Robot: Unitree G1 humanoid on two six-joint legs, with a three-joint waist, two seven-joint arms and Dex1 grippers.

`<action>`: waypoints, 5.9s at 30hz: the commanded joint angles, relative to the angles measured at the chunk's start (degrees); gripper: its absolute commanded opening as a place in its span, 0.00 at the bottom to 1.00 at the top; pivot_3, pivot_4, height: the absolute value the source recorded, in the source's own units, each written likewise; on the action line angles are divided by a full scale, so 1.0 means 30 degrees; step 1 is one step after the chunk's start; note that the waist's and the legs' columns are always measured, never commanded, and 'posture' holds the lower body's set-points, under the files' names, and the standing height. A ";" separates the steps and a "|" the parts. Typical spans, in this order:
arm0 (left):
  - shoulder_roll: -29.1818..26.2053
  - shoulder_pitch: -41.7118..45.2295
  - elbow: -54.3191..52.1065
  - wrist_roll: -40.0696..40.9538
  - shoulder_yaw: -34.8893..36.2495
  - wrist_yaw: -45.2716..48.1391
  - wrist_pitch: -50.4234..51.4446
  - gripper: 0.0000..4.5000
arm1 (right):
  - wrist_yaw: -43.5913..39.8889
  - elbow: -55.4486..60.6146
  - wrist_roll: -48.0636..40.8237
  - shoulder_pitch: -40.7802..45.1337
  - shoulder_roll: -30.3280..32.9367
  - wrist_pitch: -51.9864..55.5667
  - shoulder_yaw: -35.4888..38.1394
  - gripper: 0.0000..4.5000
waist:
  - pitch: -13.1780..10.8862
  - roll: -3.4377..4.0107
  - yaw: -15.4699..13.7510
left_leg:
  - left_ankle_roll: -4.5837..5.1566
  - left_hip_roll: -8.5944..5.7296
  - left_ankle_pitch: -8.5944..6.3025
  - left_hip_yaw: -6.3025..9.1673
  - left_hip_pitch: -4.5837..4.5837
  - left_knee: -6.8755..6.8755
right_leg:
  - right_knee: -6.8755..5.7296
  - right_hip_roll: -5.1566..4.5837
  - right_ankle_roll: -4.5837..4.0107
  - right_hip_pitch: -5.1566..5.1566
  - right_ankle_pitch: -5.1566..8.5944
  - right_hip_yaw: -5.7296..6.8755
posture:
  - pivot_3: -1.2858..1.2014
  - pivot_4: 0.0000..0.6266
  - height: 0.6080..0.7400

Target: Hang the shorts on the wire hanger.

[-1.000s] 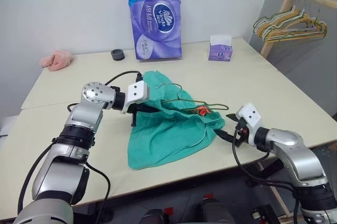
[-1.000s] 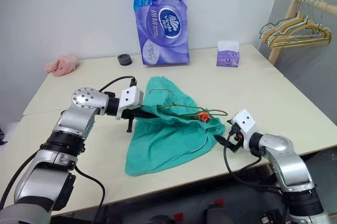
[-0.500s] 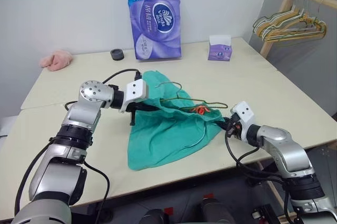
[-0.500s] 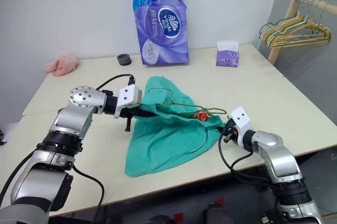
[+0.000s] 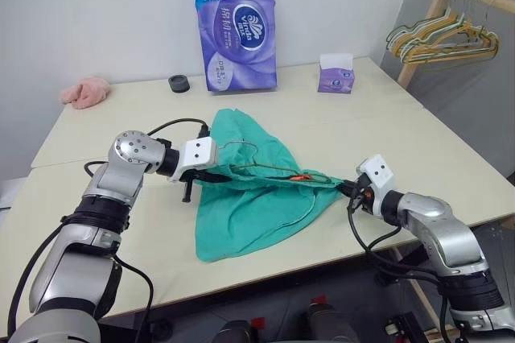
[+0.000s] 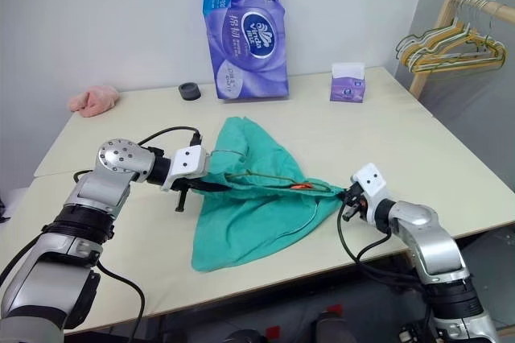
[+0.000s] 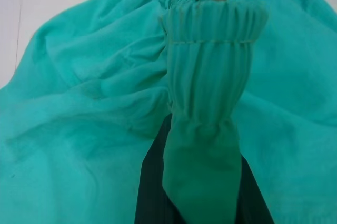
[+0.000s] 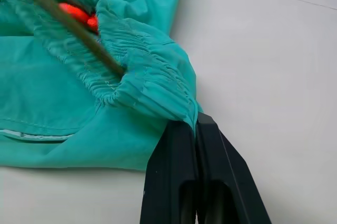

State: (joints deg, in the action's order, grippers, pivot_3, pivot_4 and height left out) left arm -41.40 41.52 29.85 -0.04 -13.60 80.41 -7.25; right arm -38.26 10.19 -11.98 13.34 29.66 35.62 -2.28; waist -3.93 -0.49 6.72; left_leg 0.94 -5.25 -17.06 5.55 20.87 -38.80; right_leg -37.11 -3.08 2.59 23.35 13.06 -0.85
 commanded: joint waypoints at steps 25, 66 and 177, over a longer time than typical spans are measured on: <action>0.0954 0.1119 0.0156 -0.2827 -0.0208 -0.4049 -0.1150 0.00 | -0.0068 0.6157 0.2738 0.4701 0.2083 0.3073 -0.6010 0.01 | 0.0005 -0.0015 0.0451 | 0.0004 -0.0002 -0.0002 0.0025 0.0021 -0.0005 | 0.0018 -0.0008 0.0003 0.0002 0.0002 0.0027 | 0.42 0.07 1.00; 0.1540 -0.0364 -0.2019 -0.1271 -0.0130 -0.3148 -0.0631 0.00 | -0.2499 -0.2178 0.3978 0.6418 0.2194 0.0111 -0.6708 0.93 | -0.0005 -0.0005 0.0720 | 0.0009 -0.0004 -0.0006 0.0019 0.0024 0.0001 | 0.0027 -0.0011 0.0003 0.0008 0.0003 0.0018 | 0.42 0.08 1.00; 0.2374 0.1685 0.5697 0.0360 0.3931 -0.8285 -0.1672 0.54 | -0.4568 0.6812 -0.4417 0.1210 0.7027 0.8181 0.0482 0.00 | 0.0005 -0.0015 0.0945 | 0.0020 0.0000 -0.0017 0.0023 0.0056 -0.0006 | 0.0033 -0.0024 0.0012 0.0015 0.0004 0.0032 | 0.40 0.07 1.00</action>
State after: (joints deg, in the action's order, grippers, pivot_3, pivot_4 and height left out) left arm -33.62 46.20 49.36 -0.92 -3.84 55.32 -13.52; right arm -52.83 28.45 -22.94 16.52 50.87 58.27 -3.57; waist -3.92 -0.54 9.56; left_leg 1.00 -5.25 -17.12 5.62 21.04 -38.82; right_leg -37.02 -3.15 2.62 23.39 13.07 -0.77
